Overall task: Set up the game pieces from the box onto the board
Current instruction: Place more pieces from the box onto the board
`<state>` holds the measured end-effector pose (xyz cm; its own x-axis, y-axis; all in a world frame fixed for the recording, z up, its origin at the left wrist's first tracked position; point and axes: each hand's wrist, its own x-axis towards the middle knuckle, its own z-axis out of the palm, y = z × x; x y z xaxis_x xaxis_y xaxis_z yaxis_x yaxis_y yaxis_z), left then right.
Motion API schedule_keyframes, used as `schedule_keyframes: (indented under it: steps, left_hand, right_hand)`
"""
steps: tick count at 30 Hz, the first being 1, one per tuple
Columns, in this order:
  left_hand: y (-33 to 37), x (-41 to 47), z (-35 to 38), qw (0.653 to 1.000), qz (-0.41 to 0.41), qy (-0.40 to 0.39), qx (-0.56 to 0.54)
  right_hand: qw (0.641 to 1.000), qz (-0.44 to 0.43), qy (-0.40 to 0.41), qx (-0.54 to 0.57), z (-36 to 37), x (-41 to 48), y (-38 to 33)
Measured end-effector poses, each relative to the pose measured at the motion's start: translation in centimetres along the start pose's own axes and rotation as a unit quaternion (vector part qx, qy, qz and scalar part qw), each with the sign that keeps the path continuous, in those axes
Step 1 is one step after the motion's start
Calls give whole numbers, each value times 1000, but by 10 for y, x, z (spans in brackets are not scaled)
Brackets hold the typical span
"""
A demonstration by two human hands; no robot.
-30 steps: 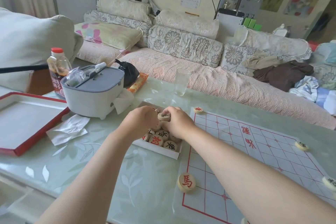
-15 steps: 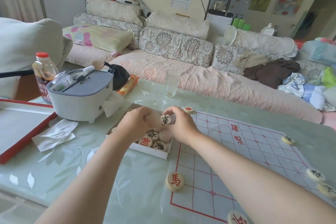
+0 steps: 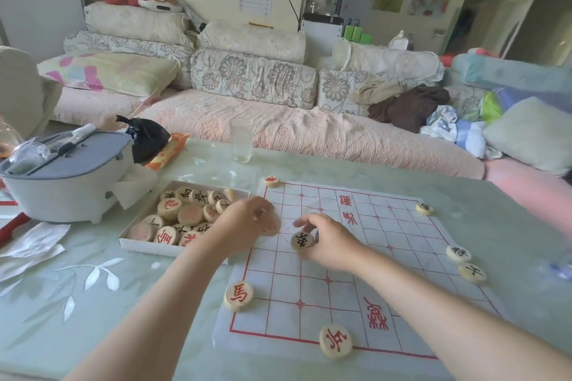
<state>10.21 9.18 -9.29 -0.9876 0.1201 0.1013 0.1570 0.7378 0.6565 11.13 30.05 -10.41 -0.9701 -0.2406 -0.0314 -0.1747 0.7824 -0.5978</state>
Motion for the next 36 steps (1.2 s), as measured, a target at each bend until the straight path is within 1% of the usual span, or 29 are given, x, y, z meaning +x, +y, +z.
schedule_keyframes:
  steps: [7,11,14,16,19,21,23,25,28,29,31,36]
  left_hand:
    - [14,-5,23,999,4,-47,-3]
    - [16,-9,28,996,-9,-84,-22]
    - [16,-12,28,994,-12,-92,-51]
    - [15,-14,29,993,-18,-90,-78]
    - [13,-18,31,989,-39,-91,-111]
    - [14,-23,31,985,-48,-93,-138]
    - [15,-29,31,984,-46,-99,-143]
    - [15,-37,30,987,-36,-109,-110]
    - [10,-48,31,993,7,-114,23]
    - [9,-52,32,992,22,-109,53]
    - [7,-56,33,990,40,-113,76]
    - [9,-66,31,984,63,-137,90]
  right_hand:
    - [995,18,-61,-83,-6,-28,26]
    - [991,36,-51,-117,-7,-26,30]
    - [988,25,-48,-141,-6,-23,29]
    - [993,-16,-30,-117,-5,-25,20]
    - [996,-80,16,-27,-1,-28,2]
    - [994,-106,32,-8,4,-29,-4]
    - [993,-115,29,-1,7,-32,-7]
    - [994,-111,20,-8,9,-37,-8]
    - [993,-102,-8,-52,10,-46,-8]
    - [993,-98,-20,-68,10,-49,-7]
    - [991,-89,-49,-83,8,-54,-6]
    - [982,-67,-117,-129,0,-61,-2]
